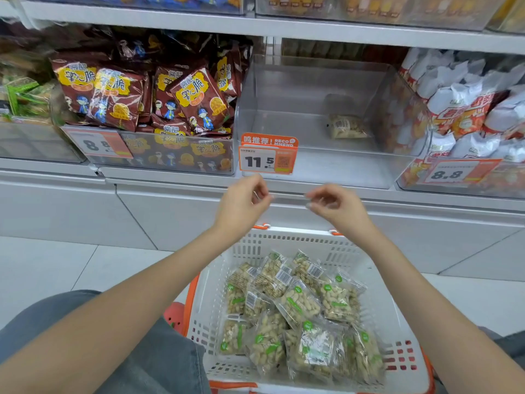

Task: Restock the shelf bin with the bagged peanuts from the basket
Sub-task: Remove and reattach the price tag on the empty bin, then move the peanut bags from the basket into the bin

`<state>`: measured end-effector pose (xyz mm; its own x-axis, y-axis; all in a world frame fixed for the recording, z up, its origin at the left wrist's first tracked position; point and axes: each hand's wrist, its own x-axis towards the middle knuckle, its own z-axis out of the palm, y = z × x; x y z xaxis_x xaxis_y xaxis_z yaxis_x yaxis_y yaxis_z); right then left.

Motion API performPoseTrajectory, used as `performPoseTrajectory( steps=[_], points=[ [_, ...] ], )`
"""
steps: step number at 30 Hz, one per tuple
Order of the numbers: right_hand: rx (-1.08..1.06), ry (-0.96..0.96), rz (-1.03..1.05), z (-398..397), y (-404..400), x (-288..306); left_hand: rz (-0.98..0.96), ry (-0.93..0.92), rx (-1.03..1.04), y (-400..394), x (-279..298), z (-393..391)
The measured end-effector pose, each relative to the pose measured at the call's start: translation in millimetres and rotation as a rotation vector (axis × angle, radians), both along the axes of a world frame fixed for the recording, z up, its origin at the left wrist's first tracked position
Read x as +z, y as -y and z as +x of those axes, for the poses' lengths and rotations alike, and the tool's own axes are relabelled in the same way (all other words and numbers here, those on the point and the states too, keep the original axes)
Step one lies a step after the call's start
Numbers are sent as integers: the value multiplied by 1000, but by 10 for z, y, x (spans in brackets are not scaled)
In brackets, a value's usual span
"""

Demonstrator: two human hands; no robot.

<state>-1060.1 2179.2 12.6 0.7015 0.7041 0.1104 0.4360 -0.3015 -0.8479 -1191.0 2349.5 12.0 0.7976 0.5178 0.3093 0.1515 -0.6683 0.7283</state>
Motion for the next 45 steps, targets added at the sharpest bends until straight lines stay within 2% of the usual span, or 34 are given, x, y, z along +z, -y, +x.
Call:
performPoseTrajectory(
  steps=[2,5,7,9,12,16,21,24,28,31,33,35,37,40,45],
  points=[
    [52,-97,-169,-26,187,-316,23,-211,-138,130,-271,32],
    [125,-181,-454,-142,414,-827,113,-713,-372,351,-781,32],
    [158,-237,-602,-256,491,-1141,126,-940,-363,476,-1166,-36],
    [158,-301,-701,-359,520,-1415,42,-1007,-219,521,-1475,-126],
    [119,-367,-760,-473,499,-1766,-110,-952,-36,499,-1768,-157],
    [94,-415,-824,-512,395,-2023,-333,-936,31,432,-1974,-33],
    [47,-372,-921,-353,331,-2143,-400,-847,135,426,-2148,94],
    [61,-468,-837,-304,342,-2066,-407,-866,125,429,-2143,114],
    [77,-607,-796,-216,440,-1839,-432,-890,13,350,-2062,50],
    [114,-625,-774,-82,520,-1592,-351,-839,-62,323,-1814,54],
    [109,-636,-731,56,561,-1374,-169,-763,-100,272,-1491,118],
    [83,-695,-617,196,599,-1068,24,-682,-169,193,-1087,203],
    [90,-805,-456,318,627,-730,126,-599,-267,151,-663,231],
    [209,-944,-199,436,665,-247,44,-407,-392,219,-71,142],
    [459,-1020,-11,333,658,140,-49,-122,-312,527,440,-12]
  ],
)
